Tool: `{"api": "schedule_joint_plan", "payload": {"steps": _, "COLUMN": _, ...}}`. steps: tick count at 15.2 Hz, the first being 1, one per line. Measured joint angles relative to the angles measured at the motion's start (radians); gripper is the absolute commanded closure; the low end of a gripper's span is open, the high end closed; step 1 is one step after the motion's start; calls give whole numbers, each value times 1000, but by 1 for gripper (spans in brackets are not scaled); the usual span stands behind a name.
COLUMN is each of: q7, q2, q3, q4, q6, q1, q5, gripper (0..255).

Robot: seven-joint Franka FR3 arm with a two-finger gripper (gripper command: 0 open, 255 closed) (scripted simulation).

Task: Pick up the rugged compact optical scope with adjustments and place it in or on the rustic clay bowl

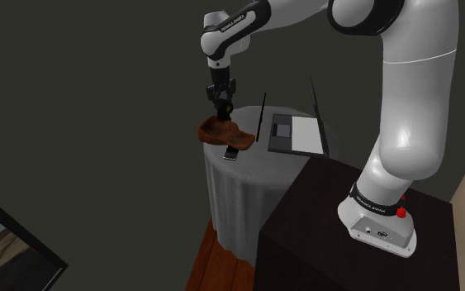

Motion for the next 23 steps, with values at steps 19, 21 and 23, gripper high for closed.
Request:
{"api": "schedule_joint_plan", "payload": {"steps": 19, "q7": -4, "q2": 43, "q3": 3, "q4": -47, "q6": 90, "q1": -1, "q5": 7, "gripper": 0}}
{"api": "schedule_joint_plan", "payload": {"steps": 21, "q7": -4, "q2": 40, "q3": 2, "q4": -34, "q6": 75, "q1": -2, "q5": 6, "gripper": 0}}
{"api": "schedule_joint_plan", "payload": {"steps": 23, "q7": -4, "q2": 30, "q3": 1, "q4": 5, "q6": 26, "q1": -3, "q5": 4, "gripper": 0}}
